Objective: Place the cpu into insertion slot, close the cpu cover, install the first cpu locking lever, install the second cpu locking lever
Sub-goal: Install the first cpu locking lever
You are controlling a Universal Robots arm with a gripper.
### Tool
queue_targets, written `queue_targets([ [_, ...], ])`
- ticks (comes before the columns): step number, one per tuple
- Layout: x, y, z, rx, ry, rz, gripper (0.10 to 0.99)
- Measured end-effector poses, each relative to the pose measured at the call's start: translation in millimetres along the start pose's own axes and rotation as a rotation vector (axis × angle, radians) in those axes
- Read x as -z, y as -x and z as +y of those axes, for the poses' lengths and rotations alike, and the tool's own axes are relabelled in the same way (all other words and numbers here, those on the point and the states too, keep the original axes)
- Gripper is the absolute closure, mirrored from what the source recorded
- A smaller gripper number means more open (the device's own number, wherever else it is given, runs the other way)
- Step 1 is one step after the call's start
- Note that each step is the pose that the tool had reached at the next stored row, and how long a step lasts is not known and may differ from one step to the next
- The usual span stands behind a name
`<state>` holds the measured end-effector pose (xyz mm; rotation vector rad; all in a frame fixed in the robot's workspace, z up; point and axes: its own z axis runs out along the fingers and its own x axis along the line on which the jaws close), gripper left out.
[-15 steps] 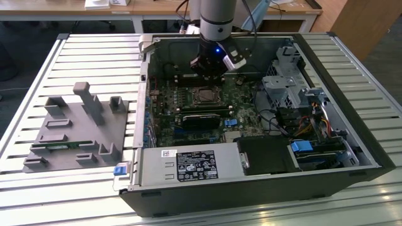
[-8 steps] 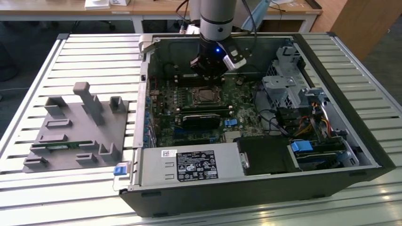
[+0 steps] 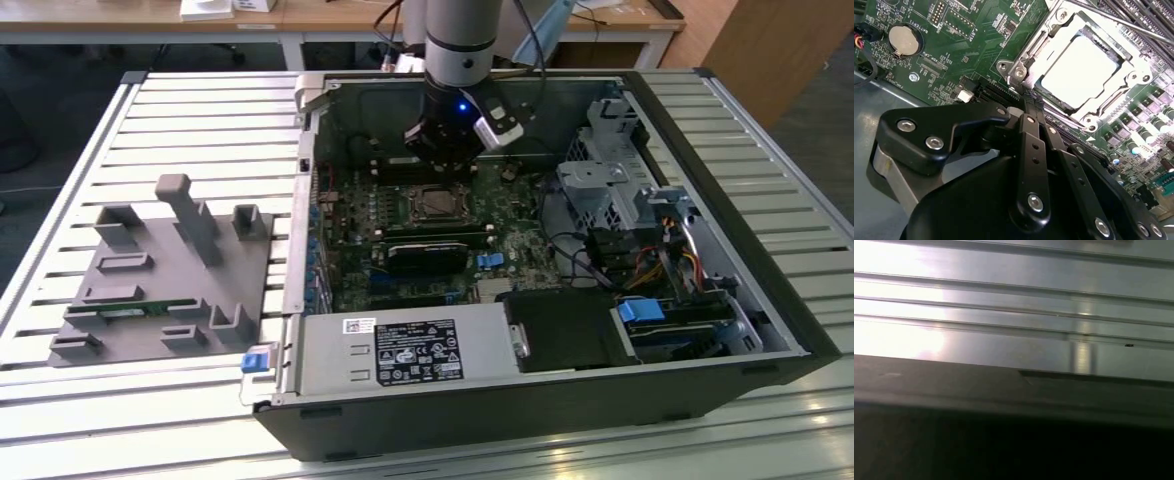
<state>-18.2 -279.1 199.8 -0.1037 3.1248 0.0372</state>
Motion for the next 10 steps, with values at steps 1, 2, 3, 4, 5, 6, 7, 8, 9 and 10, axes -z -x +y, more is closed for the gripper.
queue_targets([
  [1, -0.3, 0.0, 0.1, 0.000, -0.002, 0.0002, 0.980],
  [2, -0.7, 0.1, 0.3, 0.000, -0.003, 0.0002, 0.980],
  [3, -1.3, 0.3, 0.6, 0.000, -0.003, -0.0004, 0.980],
  [4, -1.7, 0.4, 0.7, 0.000, -0.005, -0.0002, 0.980],
  [5, -1.9, 0.4, 0.7, 0.000, -0.006, 0.0000, 0.980],
  [6, -2.1, 0.4, 0.8, 0.000, -0.007, 0.0002, 0.980],
  [7, -2.6, 0.5, 1.1, 0.000, -0.007, 0.0003, 0.980],
  [8, -3.0, 0.6, 1.4, 0.000, -0.007, 0.0008, 0.980],
  [9, -3.4, 0.8, 2.0, 0.000, -0.008, 0.0012, 0.980],
  [10, -3.7, 1.0, 2.2, 0.000, -0.008, 0.0010, 0.980],
])
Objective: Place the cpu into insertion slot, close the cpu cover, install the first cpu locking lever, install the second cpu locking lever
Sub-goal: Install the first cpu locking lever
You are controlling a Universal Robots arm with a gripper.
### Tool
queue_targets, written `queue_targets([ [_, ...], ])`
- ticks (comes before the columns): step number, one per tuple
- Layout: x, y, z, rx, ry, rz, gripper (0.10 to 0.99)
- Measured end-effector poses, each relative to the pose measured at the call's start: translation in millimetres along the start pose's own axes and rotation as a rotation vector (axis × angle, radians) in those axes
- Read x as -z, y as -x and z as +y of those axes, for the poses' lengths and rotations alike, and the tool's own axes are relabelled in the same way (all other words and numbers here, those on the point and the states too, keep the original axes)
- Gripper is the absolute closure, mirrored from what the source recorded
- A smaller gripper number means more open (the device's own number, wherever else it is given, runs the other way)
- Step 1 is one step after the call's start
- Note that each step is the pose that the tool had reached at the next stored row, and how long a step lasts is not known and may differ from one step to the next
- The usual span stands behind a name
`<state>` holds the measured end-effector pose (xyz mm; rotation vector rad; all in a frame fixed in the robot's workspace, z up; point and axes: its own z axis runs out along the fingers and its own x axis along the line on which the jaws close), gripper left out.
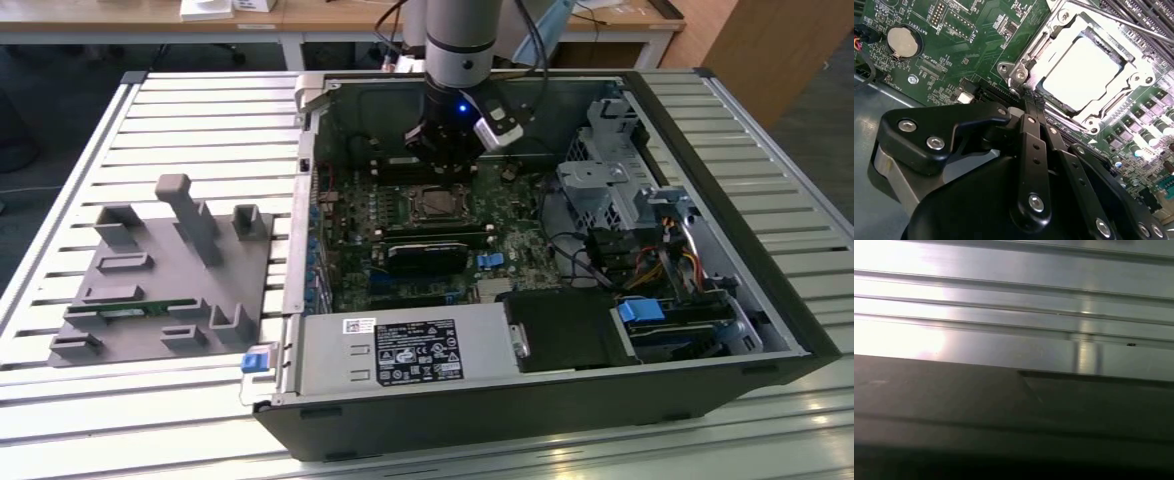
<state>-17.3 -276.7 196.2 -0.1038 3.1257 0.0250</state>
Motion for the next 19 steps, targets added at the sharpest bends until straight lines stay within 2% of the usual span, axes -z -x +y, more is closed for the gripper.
queue_targets([
  [4, 1.3, 0.4, 0.6, 0.000, 0.003, -0.0021, 0.980],
  [7, 9.8, 0.3, 0.5, 0.000, 0.001, -0.0009, 0.980],
  [9, 12.6, 0.4, 0.5, 0.000, 0.001, -0.0008, 0.980],
  [19, 12.8, 0.3, -1.3, -0.001, 0.001, -0.0008, 0.980],
])
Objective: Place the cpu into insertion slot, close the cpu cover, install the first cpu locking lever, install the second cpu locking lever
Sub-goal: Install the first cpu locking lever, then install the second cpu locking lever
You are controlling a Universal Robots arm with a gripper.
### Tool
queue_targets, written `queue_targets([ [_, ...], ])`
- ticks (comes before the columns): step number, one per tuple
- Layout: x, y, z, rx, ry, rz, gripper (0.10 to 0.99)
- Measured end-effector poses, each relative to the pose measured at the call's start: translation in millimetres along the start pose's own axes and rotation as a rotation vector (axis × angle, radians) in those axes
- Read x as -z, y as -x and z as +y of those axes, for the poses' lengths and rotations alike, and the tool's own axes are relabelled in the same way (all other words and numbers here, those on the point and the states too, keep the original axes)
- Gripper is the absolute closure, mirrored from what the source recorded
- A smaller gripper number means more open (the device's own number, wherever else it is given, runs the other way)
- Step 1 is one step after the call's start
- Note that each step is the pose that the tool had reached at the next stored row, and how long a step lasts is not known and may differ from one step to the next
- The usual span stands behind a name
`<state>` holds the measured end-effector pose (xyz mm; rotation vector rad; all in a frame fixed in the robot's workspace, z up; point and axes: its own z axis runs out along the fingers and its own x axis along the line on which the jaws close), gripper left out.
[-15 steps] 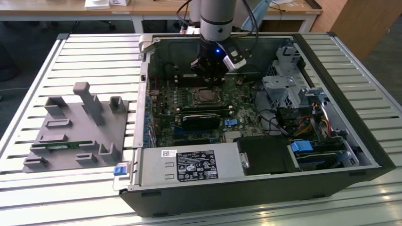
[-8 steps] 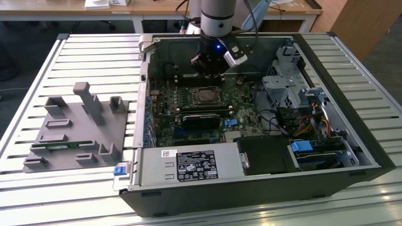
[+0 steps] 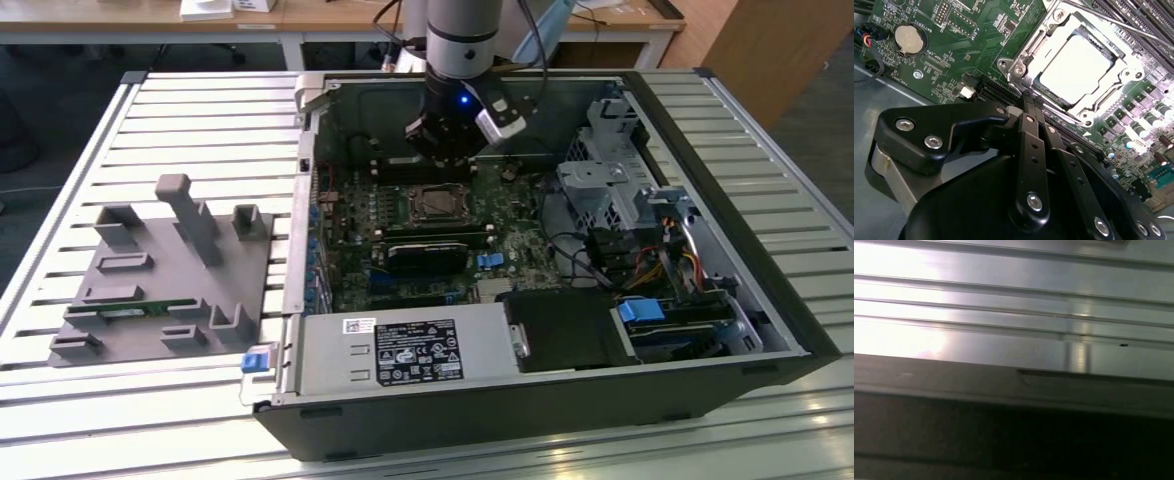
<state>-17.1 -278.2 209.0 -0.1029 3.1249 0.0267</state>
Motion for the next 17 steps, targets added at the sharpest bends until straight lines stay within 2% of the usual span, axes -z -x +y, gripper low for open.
queue_targets([
  [17, 0.1, -0.4, -6.0, 0.000, -0.001, 0.0000, 0.980],
])
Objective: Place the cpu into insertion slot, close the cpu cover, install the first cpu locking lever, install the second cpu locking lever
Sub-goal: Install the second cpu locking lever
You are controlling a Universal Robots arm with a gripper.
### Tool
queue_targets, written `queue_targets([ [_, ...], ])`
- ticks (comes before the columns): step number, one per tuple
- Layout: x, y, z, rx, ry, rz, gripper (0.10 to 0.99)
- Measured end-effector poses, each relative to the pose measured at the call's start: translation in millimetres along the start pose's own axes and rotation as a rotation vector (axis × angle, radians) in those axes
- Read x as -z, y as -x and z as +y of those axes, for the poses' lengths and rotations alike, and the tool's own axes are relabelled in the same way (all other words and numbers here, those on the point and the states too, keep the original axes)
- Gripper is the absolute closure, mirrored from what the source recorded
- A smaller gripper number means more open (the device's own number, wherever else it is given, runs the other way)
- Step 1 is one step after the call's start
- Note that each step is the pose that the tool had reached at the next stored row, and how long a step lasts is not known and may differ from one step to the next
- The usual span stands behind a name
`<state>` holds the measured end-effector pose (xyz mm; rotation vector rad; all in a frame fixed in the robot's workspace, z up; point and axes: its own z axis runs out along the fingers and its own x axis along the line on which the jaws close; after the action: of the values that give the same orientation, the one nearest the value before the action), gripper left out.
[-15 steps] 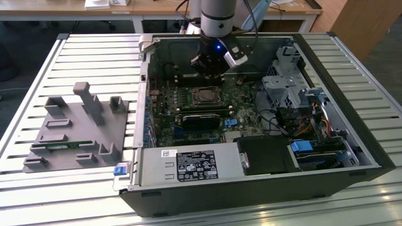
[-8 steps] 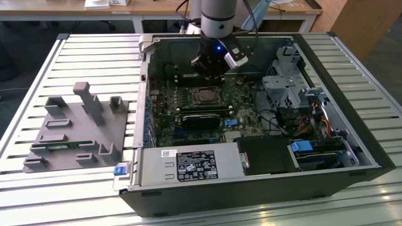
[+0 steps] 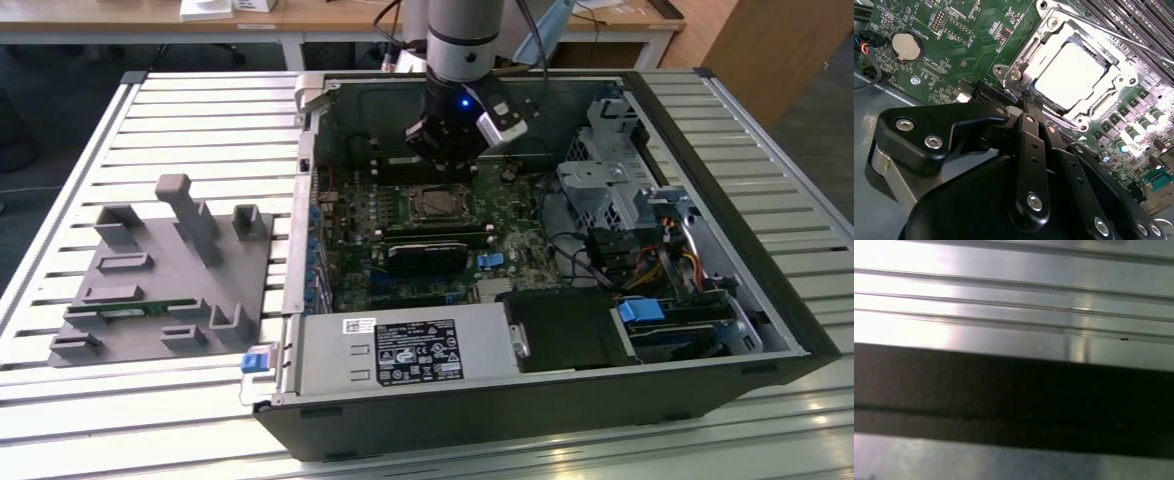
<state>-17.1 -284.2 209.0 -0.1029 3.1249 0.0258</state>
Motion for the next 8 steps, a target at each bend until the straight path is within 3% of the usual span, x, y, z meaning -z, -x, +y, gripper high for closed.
queue_targets([
  [8, 0.0, -0.1, -1.9, 0.000, 0.000, 0.0000, 0.980],
])
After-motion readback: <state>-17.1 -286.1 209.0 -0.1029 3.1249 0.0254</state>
